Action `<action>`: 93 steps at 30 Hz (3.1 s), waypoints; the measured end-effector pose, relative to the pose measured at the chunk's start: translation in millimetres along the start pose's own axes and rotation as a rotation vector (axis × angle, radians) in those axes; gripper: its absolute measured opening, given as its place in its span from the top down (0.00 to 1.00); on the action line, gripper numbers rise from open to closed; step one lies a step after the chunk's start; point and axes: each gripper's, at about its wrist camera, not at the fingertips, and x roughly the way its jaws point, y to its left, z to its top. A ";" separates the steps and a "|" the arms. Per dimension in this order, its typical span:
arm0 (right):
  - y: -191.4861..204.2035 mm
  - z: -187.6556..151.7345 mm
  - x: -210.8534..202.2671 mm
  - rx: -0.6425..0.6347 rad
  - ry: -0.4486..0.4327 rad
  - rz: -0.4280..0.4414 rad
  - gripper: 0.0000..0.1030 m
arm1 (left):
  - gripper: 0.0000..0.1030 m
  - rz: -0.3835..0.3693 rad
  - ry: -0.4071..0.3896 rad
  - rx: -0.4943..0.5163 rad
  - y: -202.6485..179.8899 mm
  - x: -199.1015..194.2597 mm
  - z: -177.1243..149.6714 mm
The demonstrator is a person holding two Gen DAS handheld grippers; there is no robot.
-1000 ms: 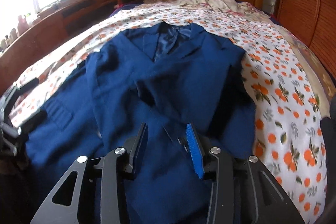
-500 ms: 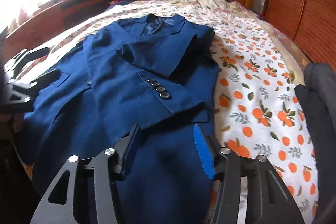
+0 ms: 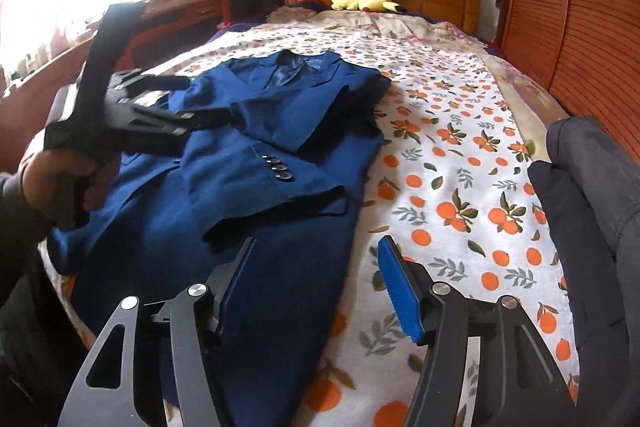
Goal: Fold large clothes
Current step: 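Move the left tool over the jacket's side panel beside the folded sleeve, then grasp the jacket side panel with the left tool, fold it over the front, release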
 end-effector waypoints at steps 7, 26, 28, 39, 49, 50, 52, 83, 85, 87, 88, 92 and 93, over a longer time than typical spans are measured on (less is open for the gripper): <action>-11.9 2.2 26.6 0.049 -0.022 0.019 0.43 | 0.02 -0.011 0.065 0.028 -4.4 31.3 30.3; -10.2 7.9 39.2 0.059 -0.033 0.034 0.43 | 0.19 -0.015 0.245 0.021 -27.0 152.8 70.6; -7.9 7.1 38.1 0.048 -0.034 0.030 0.43 | 0.33 0.000 0.252 0.038 -29.3 157.1 69.9; -1.7 15.0 30.2 0.054 -0.067 0.003 0.43 | 0.84 -0.023 0.193 0.043 -2.0 104.7 73.0; 16.4 36.3 24.6 0.056 -0.117 -0.001 0.43 | 0.93 0.030 0.111 0.077 25.4 45.3 65.4; 19.7 38.6 25.3 0.052 -0.119 -0.006 0.43 | 0.93 0.030 0.096 0.065 31.6 37.2 65.3; 23.7 41.3 26.8 0.051 -0.122 -0.009 0.43 | 0.93 0.036 0.075 0.050 40.7 25.1 64.1; 54.7 54.6 55.0 0.005 -0.080 -0.044 0.43 | 0.90 0.043 -0.044 -0.153 130.8 -98.3 -39.5; 54.2 54.4 55.6 0.003 -0.079 -0.043 0.43 | 0.86 0.047 -0.019 -0.161 131.8 -94.6 -50.3; 54.4 53.5 56.4 0.001 -0.076 -0.043 0.43 | 0.78 0.034 0.000 -0.200 137.2 -94.1 -62.3; 54.4 53.1 56.6 0.000 -0.075 -0.042 0.43 | 0.76 0.026 0.004 -0.229 140.5 -95.6 -68.3; 55.7 53.5 56.7 -0.004 -0.075 -0.041 0.43 | 0.60 0.046 0.012 -0.258 143.0 -105.9 -93.9; 56.2 53.4 56.4 -0.005 -0.077 -0.040 0.43 | 0.59 0.054 0.012 -0.257 142.7 -108.6 -98.7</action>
